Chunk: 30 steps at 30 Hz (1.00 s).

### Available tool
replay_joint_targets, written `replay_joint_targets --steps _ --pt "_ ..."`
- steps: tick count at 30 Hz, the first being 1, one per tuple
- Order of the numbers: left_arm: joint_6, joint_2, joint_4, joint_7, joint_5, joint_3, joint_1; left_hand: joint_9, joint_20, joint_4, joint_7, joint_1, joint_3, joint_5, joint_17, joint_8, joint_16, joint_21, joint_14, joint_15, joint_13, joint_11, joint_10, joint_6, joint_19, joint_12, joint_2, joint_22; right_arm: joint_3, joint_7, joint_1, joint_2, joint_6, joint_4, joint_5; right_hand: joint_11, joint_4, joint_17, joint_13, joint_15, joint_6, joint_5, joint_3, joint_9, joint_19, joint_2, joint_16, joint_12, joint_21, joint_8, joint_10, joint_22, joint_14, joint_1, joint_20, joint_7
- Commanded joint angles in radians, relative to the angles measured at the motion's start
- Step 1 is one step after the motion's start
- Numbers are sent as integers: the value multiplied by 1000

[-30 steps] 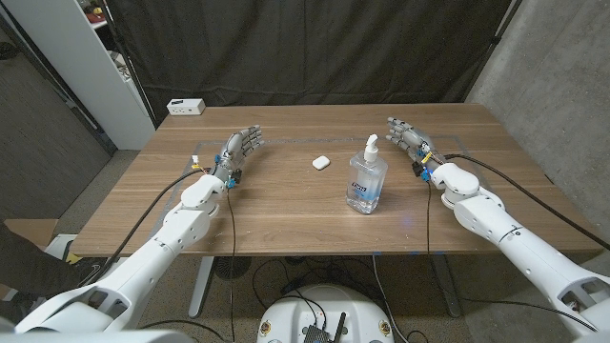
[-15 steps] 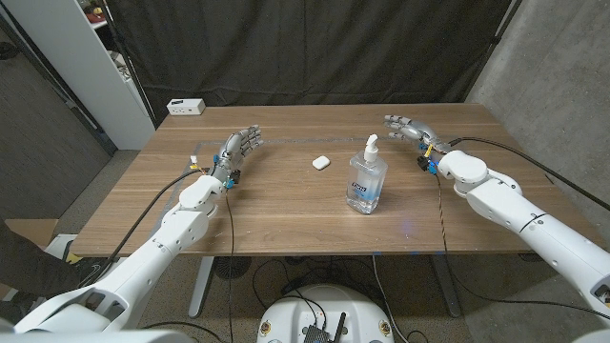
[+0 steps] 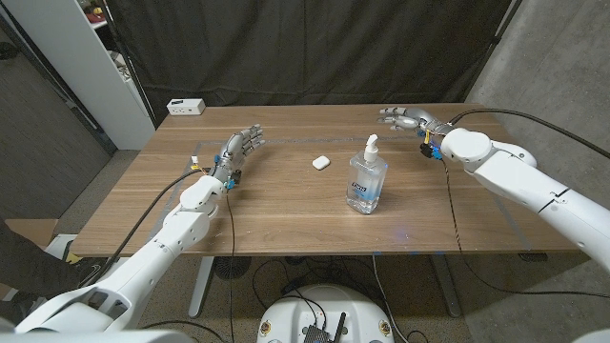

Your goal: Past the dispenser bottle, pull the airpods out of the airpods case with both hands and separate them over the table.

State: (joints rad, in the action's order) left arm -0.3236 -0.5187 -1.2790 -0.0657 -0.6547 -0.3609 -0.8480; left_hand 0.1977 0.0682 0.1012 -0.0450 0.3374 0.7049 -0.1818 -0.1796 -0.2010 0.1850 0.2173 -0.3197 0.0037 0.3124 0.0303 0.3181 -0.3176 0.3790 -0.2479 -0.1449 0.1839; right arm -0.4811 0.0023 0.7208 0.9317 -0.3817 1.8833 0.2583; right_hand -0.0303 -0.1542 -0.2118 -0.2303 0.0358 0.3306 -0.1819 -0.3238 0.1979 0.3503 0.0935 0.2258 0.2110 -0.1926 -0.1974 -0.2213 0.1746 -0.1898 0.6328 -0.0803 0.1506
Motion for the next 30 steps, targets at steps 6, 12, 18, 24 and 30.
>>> replay_joint_targets --steps 6,12,18,24,30 --pt "-27 10 26 -37 -17 -2 -2 3 -3 10 4 14 -5 -7 -3 -5 9 -1 0 -1 5 -2 9 -10 -3 -8 -1 6 -206 333 -280 76 -250 131 -221 -5 -2 -1 -6 39 21 0 6 3 -2 -6 2 6 -3 -16 -5 3 1 14 -4 0" --pt "-32 17 25 -34 -18 -4 -11 4 -2 12 2 17 -11 -6 -4 -6 10 -1 0 -2 7 -2 12 -13 -4 -10 -3 6 -252 418 -333 57 -238 113 -284 -8 -4 -1 -7 42 39 0 6 3 -3 -8 2 9 -3 -21 -11 3 0 20 -5 2" --pt "-27 16 13 -25 -21 -3 -25 4 -1 14 0 20 -15 -6 -5 -7 12 -1 -2 -2 8 -3 12 -16 -4 -11 -5 6 -321 526 -404 25 -249 97 -369 -9 -5 -1 -10 46 62 2 8 4 -4 -12 4 12 -4 -24 -20 3 -4 36 -6 9" --pt "-30 16 5 -21 -19 -3 -32 4 -1 16 -1 23 -19 -6 -6 -7 13 -1 -3 -2 10 -4 13 -19 -5 -11 -6 6 -378 625 -459 -14 -268 83 -434 -10 -7 0 -10 48 60 1 7 4 -7 -13 4 13 -4 -21 -22 3 -3 43 -6 -2" --pt "-36 18 2 -19 -19 -3 -37 4 -2 18 -1 25 -23 -6 -6 -8 14 -1 -4 -2 11 -3 16 -20 -5 -13 -7 6 -429 690 -497 -50 -307 79 -499 -10 -10 0 -11 45 56 1 6 3 -7 -14 6 13 -4 -19 -23 3 -8 51 -6 -5"
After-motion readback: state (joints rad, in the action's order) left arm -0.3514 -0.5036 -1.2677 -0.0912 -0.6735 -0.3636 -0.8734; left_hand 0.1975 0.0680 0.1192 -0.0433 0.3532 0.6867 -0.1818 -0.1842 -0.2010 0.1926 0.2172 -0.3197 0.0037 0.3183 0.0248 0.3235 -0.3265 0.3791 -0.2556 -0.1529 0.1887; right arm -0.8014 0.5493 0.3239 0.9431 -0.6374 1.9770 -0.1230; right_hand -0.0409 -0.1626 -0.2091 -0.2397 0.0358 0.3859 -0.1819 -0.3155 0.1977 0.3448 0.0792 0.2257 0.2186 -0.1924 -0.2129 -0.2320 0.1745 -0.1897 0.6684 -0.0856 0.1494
